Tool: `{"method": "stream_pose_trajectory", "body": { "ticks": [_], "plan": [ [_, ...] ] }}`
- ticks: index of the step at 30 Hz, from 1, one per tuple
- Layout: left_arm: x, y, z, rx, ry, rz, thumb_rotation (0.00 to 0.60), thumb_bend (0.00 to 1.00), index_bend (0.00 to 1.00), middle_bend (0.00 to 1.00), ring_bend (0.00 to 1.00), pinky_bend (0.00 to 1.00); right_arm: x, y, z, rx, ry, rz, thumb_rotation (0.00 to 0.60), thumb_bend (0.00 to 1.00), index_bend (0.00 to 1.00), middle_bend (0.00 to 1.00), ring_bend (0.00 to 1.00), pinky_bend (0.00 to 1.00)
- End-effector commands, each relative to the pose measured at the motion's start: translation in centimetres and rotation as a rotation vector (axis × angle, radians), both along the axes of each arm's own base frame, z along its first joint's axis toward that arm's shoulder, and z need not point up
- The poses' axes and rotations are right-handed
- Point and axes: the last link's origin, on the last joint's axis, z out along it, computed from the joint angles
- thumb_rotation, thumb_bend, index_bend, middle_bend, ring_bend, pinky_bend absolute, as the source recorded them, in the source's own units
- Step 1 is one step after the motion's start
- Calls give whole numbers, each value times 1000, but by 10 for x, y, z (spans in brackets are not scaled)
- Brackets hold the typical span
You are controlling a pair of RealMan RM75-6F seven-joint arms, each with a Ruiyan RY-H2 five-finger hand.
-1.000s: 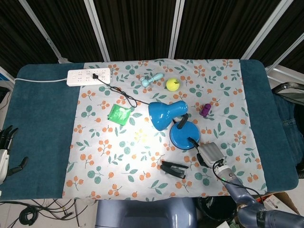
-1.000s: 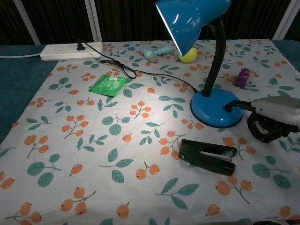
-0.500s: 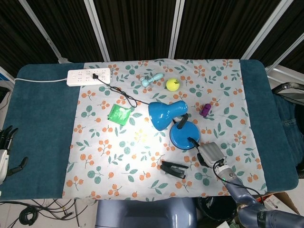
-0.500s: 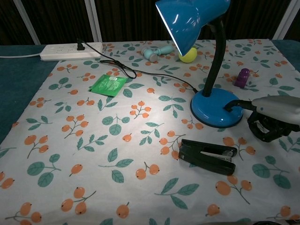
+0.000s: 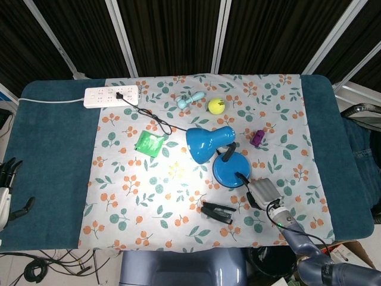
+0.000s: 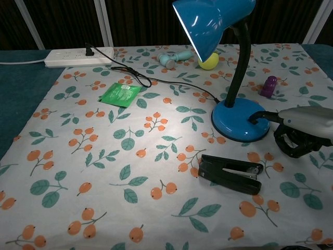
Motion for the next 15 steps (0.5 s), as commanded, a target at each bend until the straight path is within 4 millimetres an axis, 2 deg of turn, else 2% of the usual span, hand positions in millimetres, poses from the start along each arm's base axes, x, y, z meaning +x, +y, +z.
{"method": "stream_pose_trajectory", "body": {
  "ticks": [1,9,15],
  "plan": [
    [0,0,0,-1,1,1,600,288,2,0,0,0,-1,0,0,1,2,-3,600,650,75,669,752,616],
    [0,0,0,-2,1,4,600,288,1,0,0,0,-1,0,1,-1,8,-7,600,651,78,669,752,616],
    [0,0,0,-2,2,5,600,288,2,0,0,0,-3,-2,0,2,18,-10,600,650,162,669,753,616]
  ]
}}
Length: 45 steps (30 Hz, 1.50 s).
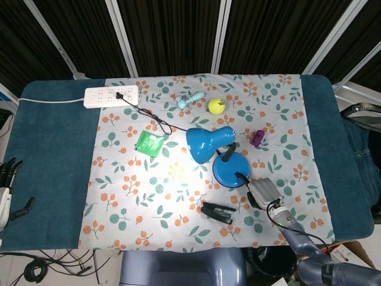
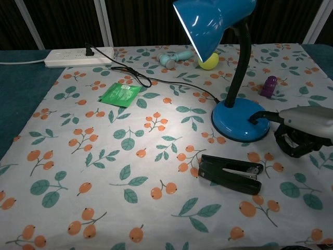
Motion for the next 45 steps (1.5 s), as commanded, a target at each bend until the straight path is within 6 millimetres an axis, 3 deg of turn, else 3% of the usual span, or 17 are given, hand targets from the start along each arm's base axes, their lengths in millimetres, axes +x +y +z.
{"method": "stream_pose_trajectory", "body": {
  "ticks": [1,9,16,22,28,33,37,39,45],
  "plan": [
    [0,0,0,0,0,0,600,288,2,0,0,0,-1,-1,-1,1,4,-3,600,650,171,669,753,616],
    [0,0,0,0,1,1,600,289,2,0,0,0,0,-4,-2,8,13,-1,600,650,264,670,754,616],
    [0,0,0,1,1,1,600,289,1,0,0,0,0,-6,-3,14,14,-7,600,650,259,670,754,616],
    [0,0,0,0,3,1,600,288,1,0,0,0,9,-10,9,-37,-21,19,600,636,40,643,736,578],
    [0,0,0,0,4,0,600,288,1,0,0,0,19,-15,40,-141,-83,35,600,485,0,372,570,315],
    [0,0,0,0,3,-1,600,288,2,0,0,0,20,-4,94,-278,-101,35,600,395,0,267,401,179],
    [1,0,-1,-2,6,-4,600,288,2,0,0,0,14,11,130,-397,-63,41,600,374,0,195,275,162],
    [1,-1,-1,-3,7,-6,600,288,2,0,0,0,7,27,147,-470,-49,30,600,348,0,148,219,162],
    [3,-1,-2,-3,11,-11,600,288,2,0,0,0,-15,72,160,-564,-13,-6,600,271,0,76,146,161]
  ]
}}
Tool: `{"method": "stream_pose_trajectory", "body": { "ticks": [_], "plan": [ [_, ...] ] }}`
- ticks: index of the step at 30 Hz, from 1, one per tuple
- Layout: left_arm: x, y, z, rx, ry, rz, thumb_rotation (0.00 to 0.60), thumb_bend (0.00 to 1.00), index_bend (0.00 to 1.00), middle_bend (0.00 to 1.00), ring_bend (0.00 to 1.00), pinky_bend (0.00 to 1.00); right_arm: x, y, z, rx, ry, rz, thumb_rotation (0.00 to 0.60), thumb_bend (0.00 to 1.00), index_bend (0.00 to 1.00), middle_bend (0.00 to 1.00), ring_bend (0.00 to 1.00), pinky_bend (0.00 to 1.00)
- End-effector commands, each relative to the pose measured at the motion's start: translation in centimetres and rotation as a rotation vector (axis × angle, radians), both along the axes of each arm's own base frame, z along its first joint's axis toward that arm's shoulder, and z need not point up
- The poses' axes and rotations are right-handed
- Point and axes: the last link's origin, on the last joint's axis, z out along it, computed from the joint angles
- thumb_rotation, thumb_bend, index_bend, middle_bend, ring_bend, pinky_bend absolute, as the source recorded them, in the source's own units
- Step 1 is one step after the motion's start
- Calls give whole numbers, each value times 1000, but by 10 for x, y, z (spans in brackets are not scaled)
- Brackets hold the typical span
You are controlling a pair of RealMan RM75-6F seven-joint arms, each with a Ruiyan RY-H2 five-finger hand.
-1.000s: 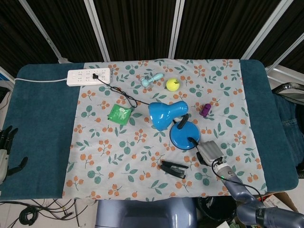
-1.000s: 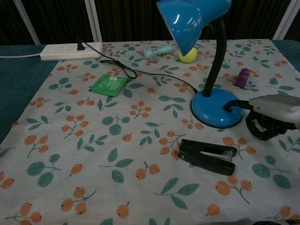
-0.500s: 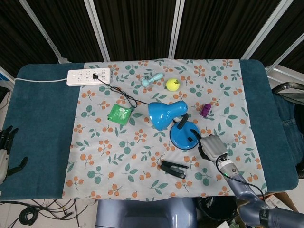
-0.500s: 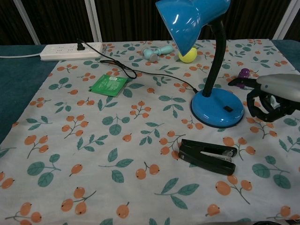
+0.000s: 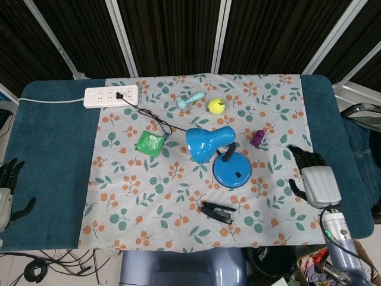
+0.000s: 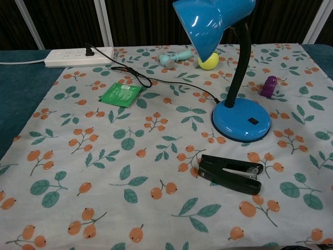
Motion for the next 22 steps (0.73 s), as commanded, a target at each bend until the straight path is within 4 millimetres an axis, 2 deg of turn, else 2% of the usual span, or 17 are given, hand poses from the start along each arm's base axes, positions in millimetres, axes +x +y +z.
{"method": "stream_pose_trajectory", "body": {
  "ticks": [1,5,8,12,22],
  "plan": [
    [1,0,0,1,0,-3,600,288,2,0,0,0,-13,34,9,-59,28,-22,600,264,0,72,146,161],
    [1,0,1,7,4,-8,600,288,2,0,0,0,-22,58,5,-107,52,18,600,242,0,68,127,157],
    [1,0,1,10,5,-10,600,288,2,0,0,0,-29,65,1,-105,80,17,600,232,0,63,117,137],
    [2,1,3,14,2,-22,600,288,2,0,0,0,-35,70,-1,-93,106,-4,600,232,0,59,117,135],
    [1,1,6,10,-6,-35,600,288,1,0,0,0,-33,74,-6,-34,99,-12,600,232,0,59,117,135]
  ]
}}
